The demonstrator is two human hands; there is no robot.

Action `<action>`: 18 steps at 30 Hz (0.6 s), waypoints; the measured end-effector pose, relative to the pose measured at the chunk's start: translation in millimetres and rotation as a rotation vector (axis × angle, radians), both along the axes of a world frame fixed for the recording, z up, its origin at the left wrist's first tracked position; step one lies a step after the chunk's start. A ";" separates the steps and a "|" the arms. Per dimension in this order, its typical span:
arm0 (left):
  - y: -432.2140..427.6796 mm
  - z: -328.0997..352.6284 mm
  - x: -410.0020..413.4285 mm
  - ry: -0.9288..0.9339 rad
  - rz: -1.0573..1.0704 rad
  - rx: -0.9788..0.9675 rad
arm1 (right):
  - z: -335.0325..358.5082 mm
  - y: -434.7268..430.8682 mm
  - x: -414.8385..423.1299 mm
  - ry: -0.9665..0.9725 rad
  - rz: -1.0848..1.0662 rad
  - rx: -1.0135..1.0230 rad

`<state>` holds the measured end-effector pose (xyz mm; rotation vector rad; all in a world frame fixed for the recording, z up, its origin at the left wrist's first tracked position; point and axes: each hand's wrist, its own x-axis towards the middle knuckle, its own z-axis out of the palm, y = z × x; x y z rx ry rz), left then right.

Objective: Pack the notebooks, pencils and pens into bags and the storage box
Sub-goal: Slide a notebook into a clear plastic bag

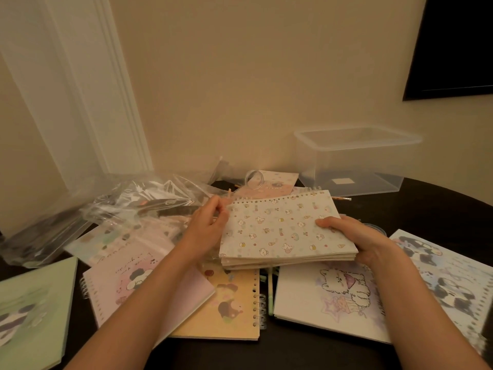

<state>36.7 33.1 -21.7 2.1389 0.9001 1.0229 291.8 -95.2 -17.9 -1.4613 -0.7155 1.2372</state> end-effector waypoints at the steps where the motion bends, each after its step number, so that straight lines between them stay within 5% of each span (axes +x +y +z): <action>1: 0.9 0.1 -0.9 0.013 -0.008 -0.016 | -0.6 0.4 0.5 0.018 -0.001 0.007; 18: -5.1 6.6 -2.2 0.083 -0.046 -0.098 | -2.9 7.9 -3.3 0.205 -0.108 0.034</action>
